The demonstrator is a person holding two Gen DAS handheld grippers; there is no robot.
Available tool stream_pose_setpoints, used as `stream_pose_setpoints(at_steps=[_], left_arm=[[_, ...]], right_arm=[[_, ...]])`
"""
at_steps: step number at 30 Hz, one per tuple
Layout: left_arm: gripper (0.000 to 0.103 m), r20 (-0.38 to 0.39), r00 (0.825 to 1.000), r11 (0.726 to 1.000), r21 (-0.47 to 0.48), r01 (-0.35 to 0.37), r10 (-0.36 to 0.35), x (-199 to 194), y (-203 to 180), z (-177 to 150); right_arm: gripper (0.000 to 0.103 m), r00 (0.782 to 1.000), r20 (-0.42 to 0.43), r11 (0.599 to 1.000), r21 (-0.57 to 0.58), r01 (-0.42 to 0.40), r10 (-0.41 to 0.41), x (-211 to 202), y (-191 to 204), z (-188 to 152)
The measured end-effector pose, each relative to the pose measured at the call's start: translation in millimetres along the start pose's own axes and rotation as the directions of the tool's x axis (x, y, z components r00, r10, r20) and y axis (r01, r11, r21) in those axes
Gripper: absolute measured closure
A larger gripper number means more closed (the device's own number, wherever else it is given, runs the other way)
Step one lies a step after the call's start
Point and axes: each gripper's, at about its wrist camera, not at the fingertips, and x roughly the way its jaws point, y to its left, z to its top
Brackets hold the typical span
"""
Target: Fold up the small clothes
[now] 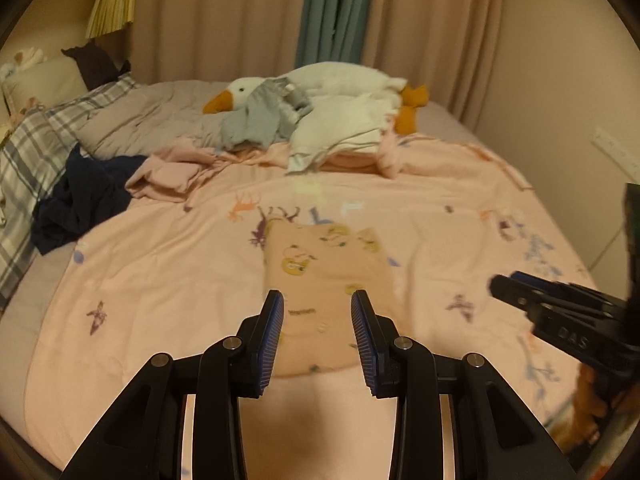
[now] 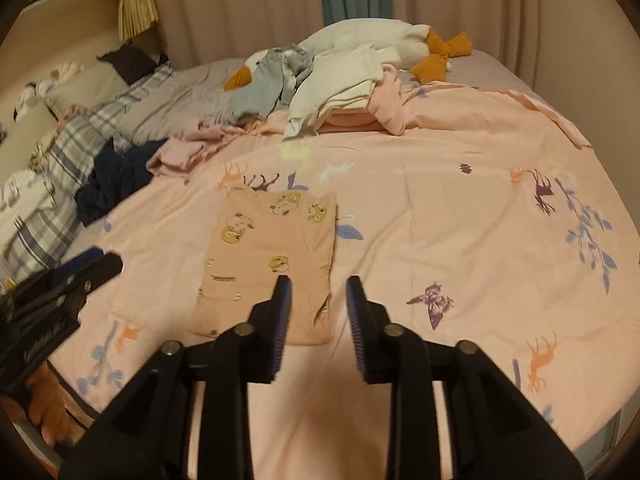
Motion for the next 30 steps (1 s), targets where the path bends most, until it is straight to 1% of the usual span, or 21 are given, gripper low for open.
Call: stream_pose_setpoints(at_steps=[1, 2, 3, 4, 6, 8, 9, 10, 11, 13, 14, 15, 16, 17, 18, 19, 21, 24, 30], left_arm=[[0.068, 0.011, 1.000, 1.000, -0.004, 0.006, -0.006, -7.6, 0.7, -0.7], [0.068, 0.030, 1.000, 1.000, -0.008, 0.001, -0.001, -15.8, 1.3, -1.5], [0.067, 0.041, 0.999, 1.000, -0.008, -0.002, 0.003, -19.1, 1.3, -1.5], [0.065, 0.062, 0.998, 1.000, -0.007, -0.002, 0.002, -25.6, 1.4, -2.1], [0.057, 0.093, 0.995, 1.000, 0.000, 0.026, -0.026, -35.1, 1.0, -3.6], [0.054, 0.107, 0.993, 0.999, -0.006, 0.041, -0.040, -42.5, 1.5, -4.9], [0.049, 0.117, 0.992, 0.999, -0.003, 0.046, -0.045, -46.7, 0.6, -5.7], [0.046, 0.131, 0.990, 0.998, 0.007, 0.054, -0.055, -50.2, -0.4, -6.7], [0.042, 0.139, 0.988, 0.998, 0.016, 0.059, -0.061, -52.6, -1.5, -7.6], [0.037, 0.150, 0.985, 0.997, 0.021, 0.078, -0.080, -56.7, -3.0, -8.6], [0.031, 0.154, 0.983, 0.995, 0.021, 0.099, -0.101, -58.2, -3.1, -8.6], [0.023, 0.153, 0.981, 0.993, 0.020, 0.113, -0.115, -59.1, -3.0, -9.1], [0.020, 0.148, 0.979, 0.990, 0.025, 0.139, -0.141, -59.4, -3.3, -8.5], [0.015, 0.144, 0.979, 0.989, 0.030, 0.144, -0.147, -60.5, -4.7, -9.5], [0.011, 0.137, 0.980, 0.989, 0.042, 0.141, -0.145, -61.2, -6.5, -9.8], [0.009, 0.135, 0.982, 0.990, 0.051, 0.129, -0.135, -61.5, -8.3, -9.5], [0.005, 0.153, 0.981, 0.992, 0.049, 0.116, -0.122, -64.8, -9.3, -11.2], [0.004, 0.149, 0.984, 0.995, 0.030, 0.094, -0.097, -65.7, -7.7, -11.0], [0.004, 0.137, 0.988, 0.997, -0.003, 0.079, -0.078, -66.2, -1.1, -8.9]], right_arm=[[0.058, 1.000, -0.010, 1.000, 0.008, -0.012, 0.013, -5.3, 0.2, -1.1], [0.055, 1.000, -0.001, 1.000, 0.019, -0.022, 0.023, -13.5, -1.1, -1.5], [0.053, 1.000, 0.009, 0.999, 0.024, -0.028, 0.028, -18.9, -0.3, -2.5], [0.054, 0.999, 0.022, 0.999, 0.023, -0.032, 0.031, -25.3, 0.0, -3.0], [0.052, 0.998, 0.047, 1.000, 0.010, -0.030, 0.029, -34.7, 4.1, -4.3], [0.049, 0.997, 0.069, 1.000, -0.001, -0.030, 0.030, -44.7, 7.8, -7.9], [0.045, 0.997, 0.075, 0.999, -0.006, -0.037, 0.037, -49.0, 9.8, -9.7], [0.041, 0.996, 0.078, 0.999, -0.010, -0.049, 0.049, -51.6, 11.3, -10.6], [0.039, 0.994, 0.082, 0.998, -0.011, -0.064, 0.065, -54.7, 12.4, -12.1], [0.028, 0.992, 0.093, 0.996, -0.015, -0.089, 0.090, -60.1, 14.8, -15.1], [0.025, 0.991, 0.098, 0.996, -0.018, -0.089, 0.091, -61.5, 16.0, -15.7], [0.019, 0.991, 0.104, 0.996, -0.020, -0.083, 0.085, -62.3, 17.3, -16.2], [0.018, 0.991, 0.113, 0.997, -0.021, -0.074, 0.076, -63.6, 18.3, -16.4], [0.018, 0.990, 0.125, 0.998, -0.023, -0.064, 0.066, -64.9, 19.0, -17.2], [0.017, 0.990, 0.130, 0.998, -0.024, -0.057, 0.060, -65.8, 19.2, -17.4], [0.017, 0.990, 0.132, 0.998, -0.025, -0.051, 0.054, -66.4, 18.7, -17.7], [0.015, 0.990, 0.136, 0.999, -0.023, -0.044, 0.046, -67.6, 17.4, -17.3], [0.014, 0.988, 0.149, 0.999, -0.018, -0.028, 0.030, -71.2, 14.7, -17.3], [0.013, 0.985, 0.170, 1.000, -0.003, -0.006, 0.006, -78.5, 10.6, -18.7]])
